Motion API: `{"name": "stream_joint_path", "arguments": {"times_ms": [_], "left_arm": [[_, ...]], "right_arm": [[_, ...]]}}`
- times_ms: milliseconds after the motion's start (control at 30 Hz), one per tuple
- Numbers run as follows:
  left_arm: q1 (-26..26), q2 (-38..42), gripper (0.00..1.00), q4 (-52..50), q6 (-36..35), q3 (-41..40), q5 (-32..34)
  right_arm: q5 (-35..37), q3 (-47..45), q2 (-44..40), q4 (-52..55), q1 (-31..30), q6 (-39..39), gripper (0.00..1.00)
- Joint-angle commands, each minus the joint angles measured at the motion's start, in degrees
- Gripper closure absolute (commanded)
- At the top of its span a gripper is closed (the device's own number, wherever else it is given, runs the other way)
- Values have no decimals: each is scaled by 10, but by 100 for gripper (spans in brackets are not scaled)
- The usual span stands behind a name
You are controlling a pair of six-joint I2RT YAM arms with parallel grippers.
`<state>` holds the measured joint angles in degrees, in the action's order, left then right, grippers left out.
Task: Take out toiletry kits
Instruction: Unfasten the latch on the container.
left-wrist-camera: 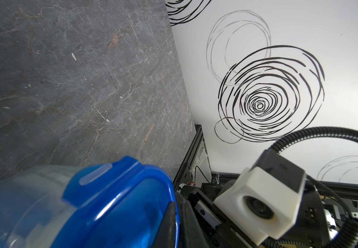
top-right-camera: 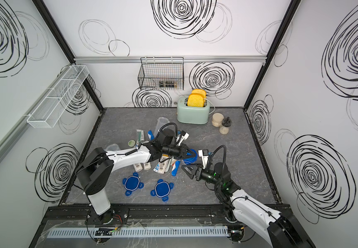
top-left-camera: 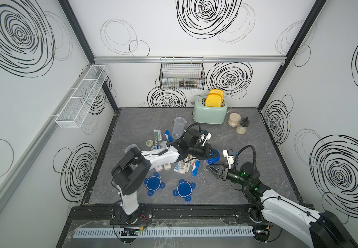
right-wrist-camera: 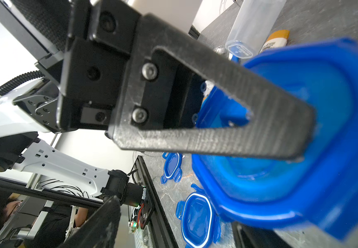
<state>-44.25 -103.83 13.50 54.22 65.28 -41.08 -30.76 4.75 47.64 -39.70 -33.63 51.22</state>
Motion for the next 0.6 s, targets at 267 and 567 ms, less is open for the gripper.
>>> {"name": "stream_joint_path", "arguments": {"times_ms": [267, 567], "left_arm": [[-6, -16, 87, -18, 7, -23, 17], [-9, -21, 88, -2, 14, -36, 20]], "right_arm": [[-31, -5, 6, -137, -5, -34, 16], [-63, -4, -6, -165, -6, -49, 16]]}}
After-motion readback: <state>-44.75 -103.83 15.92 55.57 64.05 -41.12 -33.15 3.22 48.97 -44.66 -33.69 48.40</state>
